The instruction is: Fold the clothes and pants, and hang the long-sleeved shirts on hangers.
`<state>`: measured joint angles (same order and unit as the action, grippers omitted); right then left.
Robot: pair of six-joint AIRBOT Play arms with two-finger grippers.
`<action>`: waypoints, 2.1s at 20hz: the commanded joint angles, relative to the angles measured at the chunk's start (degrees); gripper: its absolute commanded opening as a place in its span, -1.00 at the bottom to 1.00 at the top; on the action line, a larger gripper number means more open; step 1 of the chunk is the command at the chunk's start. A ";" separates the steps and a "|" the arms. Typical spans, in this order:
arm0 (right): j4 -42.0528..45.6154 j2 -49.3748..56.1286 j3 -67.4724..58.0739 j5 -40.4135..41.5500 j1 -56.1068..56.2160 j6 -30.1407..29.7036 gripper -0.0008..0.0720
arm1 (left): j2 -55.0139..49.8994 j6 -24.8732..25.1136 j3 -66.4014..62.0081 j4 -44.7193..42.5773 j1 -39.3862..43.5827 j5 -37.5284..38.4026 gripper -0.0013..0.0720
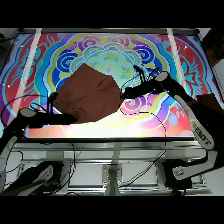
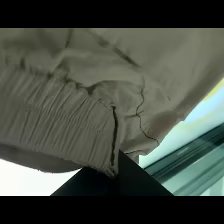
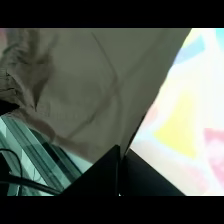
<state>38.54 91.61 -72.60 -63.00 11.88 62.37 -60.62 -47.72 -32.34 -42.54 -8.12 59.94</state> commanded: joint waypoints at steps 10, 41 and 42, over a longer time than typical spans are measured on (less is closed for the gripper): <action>3.96 -45.53 -0.50 6.82 0.04 2.19 -0.96 | 22.34 0.20 -28.70 12.11 0.15 5.16 -0.91; 13.68 -15.82 -5.86 28.92 5.77 6.16 -0.96 | 2.58 25.49 -12.09 47.71 3.98 -18.05 -0.92; 16.63 -17.92 -7.65 24.83 5.77 5.90 -0.96 | 4.61 27.41 -12.98 47.67 3.98 -16.17 -0.92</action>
<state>50.57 76.40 -76.16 -29.85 17.58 72.38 -58.70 -27.64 -42.98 3.42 -4.08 37.54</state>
